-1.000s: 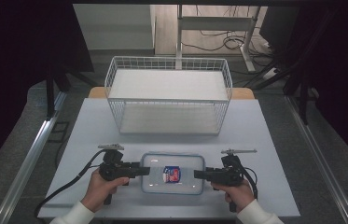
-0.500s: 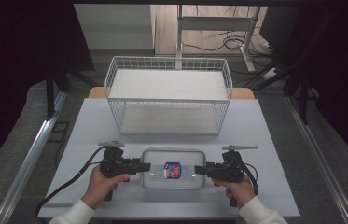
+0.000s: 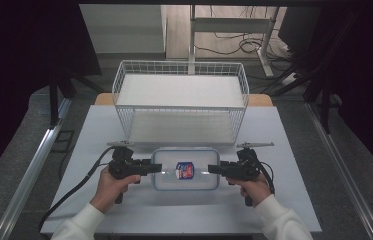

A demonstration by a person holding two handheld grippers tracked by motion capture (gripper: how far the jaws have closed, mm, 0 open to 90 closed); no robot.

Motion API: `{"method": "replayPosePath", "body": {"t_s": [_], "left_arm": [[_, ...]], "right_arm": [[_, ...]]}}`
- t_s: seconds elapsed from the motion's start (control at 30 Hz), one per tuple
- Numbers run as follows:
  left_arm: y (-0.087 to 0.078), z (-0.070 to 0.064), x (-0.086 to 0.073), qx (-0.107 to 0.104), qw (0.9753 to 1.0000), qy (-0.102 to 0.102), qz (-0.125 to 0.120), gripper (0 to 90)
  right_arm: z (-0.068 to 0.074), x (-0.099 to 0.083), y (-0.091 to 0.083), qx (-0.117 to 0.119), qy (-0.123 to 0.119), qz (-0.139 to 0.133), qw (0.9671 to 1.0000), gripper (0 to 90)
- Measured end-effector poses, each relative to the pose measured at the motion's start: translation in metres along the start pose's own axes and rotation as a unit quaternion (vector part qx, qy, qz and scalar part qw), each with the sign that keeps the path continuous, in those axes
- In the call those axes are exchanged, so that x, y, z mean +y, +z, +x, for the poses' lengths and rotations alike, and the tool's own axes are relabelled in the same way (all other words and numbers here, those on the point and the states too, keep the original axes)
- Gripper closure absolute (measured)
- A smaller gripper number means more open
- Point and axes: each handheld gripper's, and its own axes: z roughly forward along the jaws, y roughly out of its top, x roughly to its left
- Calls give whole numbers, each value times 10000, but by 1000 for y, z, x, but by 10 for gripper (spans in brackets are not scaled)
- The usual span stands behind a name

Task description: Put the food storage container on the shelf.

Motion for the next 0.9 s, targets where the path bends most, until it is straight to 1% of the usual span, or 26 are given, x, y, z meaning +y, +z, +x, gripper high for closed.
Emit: {"method": "replayPosePath", "body": {"t_s": [0.1, 0.17, 0.23, 0.27, 0.3, 0.43, 0.47, 0.5, 0.53, 0.57, 0.63, 0.67, 0.73, 0.8, 0.83, 0.87, 0.9], "left_arm": [[2, 8, 12, 7, 10000, 16, -65, 493], [4, 16, 20, -3, 9999, 47, -103, 493], [6, 26, 27, -36, 9999, 25, -163, 493], [6, 26, 27, -36, 9999, 25, -163, 493], [9, 35, 33, -48, 9998, 14, -193, 494], [12, 52, 44, -17, 9997, 26, -223, 493], [12, 52, 44, -17, 9997, 26, -223, 493], [14, 60, 48, -38, 9997, 6, -260, 493], [14, 60, 48, -38, 9997, 6, -260, 493], [17, 68, 50, -30, 9996, 56, -271, 493], [21, 73, 52, -33, 9996, 43, -270, 493], [23, 75, 53, -33, 9996, -29, -281, 493], [26, 79, 55, -32, 9996, -1, -263, 492], [28, 80, 55, -12, 9997, -25, -261, 491], [32, 81, 55, 41, 9996, -53, -258, 491], [33, 82, 55, 48, 9996, -71, -261, 490], [34, 83, 55, 25, 9994, -152, -321, 489]], "right_arm": [[-5, 12, 5, 8, -36, -32, 10000, 462], [-10, 20, 9, 2, -70, -62, 10000, 462], [-14, 29, 15, -8, -78, -87, 9999, 462], [-17, 34, 18, -16, -91, -92, 9999, 462], [-19, 38, 21, -33, -103, -85, 9999, 462], [-27, 53, 34, -39, -120, -81, 9999, 462], [-29, 57, 37, -40, -122, -89, 9999, 462], [-31, 60, 41, -41, -132, -96, 9999, 462], [-33, 63, 44, -53, -143, -98, 9998, 462], [-35, 65, 46, -60, -123, -98, 9999, 462], [-40, 68, 51, -64, -104, -90, 9999, 461], [-42, 69, 53, -80, -102, -97, 9999, 460], [-46, 71, 56, -104, -54, -113, 9999, 457], [-48, 71, 58, -111, -19, -111, 9999, 455], [-53, 71, 61, -122, 54, -113, 9998, 449], [-55, 70, 62, -130, 101, -114, 9998, 445], [-57, 70, 64, -118, 138, -121, 9998, 445]]}}
